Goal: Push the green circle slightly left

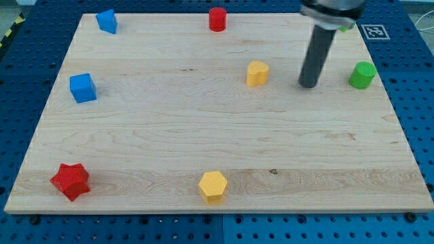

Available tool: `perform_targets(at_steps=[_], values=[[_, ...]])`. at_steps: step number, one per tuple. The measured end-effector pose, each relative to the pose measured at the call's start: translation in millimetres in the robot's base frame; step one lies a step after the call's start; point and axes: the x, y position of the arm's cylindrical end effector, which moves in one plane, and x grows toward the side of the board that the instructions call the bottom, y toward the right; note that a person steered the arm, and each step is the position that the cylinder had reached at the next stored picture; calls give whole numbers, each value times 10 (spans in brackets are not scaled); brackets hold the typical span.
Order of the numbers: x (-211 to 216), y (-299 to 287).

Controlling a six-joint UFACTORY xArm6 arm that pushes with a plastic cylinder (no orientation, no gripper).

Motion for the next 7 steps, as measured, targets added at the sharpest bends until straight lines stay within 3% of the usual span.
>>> perform_targets(at_steps=[1,2,3,4,6,7], values=[[-656,249],[-739,868],[-446,1403],[-153,1367],[-31,961],[204,1211]])
